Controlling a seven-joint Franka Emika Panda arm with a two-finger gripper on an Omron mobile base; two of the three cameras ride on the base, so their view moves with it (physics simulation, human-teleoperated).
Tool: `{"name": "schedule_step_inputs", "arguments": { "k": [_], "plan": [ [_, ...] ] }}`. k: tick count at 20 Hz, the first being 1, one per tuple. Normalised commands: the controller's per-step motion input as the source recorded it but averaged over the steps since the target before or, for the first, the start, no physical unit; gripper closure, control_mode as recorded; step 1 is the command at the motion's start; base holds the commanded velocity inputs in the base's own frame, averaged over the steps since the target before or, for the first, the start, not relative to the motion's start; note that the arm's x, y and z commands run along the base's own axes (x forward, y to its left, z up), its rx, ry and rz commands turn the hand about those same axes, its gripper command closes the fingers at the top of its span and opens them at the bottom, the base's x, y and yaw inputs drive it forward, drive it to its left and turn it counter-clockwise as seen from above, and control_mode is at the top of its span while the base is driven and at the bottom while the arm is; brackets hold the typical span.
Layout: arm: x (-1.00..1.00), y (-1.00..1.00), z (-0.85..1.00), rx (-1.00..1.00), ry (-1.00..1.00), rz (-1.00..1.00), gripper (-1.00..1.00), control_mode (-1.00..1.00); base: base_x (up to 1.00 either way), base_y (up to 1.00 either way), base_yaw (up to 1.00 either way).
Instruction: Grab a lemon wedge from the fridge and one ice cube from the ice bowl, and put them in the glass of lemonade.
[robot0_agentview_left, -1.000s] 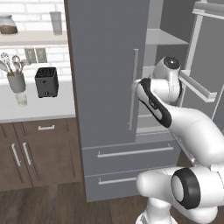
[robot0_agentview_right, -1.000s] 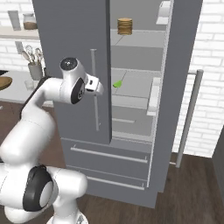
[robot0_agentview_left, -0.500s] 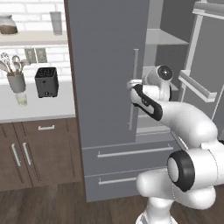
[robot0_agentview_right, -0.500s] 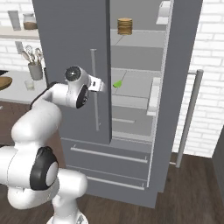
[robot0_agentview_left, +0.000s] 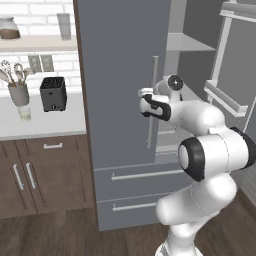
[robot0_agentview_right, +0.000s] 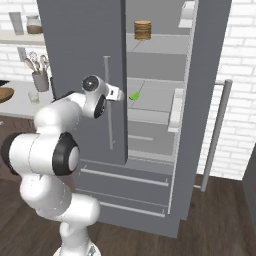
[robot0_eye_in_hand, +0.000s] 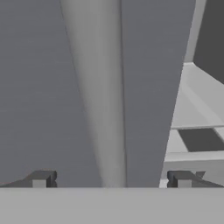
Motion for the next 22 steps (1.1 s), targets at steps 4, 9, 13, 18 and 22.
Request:
{"name": "schedule_step_inputs", "arguments": {
  "k": [4, 9, 13, 18, 22],
  "plan": [
    [0.85, 0.00, -0.25, 0.00, 0.00, 0.00, -1.00, -1.00, 0.00, 0.00, 0.00],
    [0.72, 0.00, -0.41, 0.00, -0.01, 0.00, -1.00, -1.00, 0.00, 0.00, 0.00],
    [0.55, 0.01, -0.18, 0.00, 0.00, 0.00, 1.00, -1.00, 0.00, 0.00, 0.00],
    [-0.30, 0.20, 0.07, 0.00, 0.33, -0.01, 1.00, -1.00, 0.00, 0.00, 0.00],
    [-0.91, 0.19, 0.36, 0.00, 0.31, 0.00, 1.00, -1.00, 0.00, 0.00, 0.00]
  ]
}}
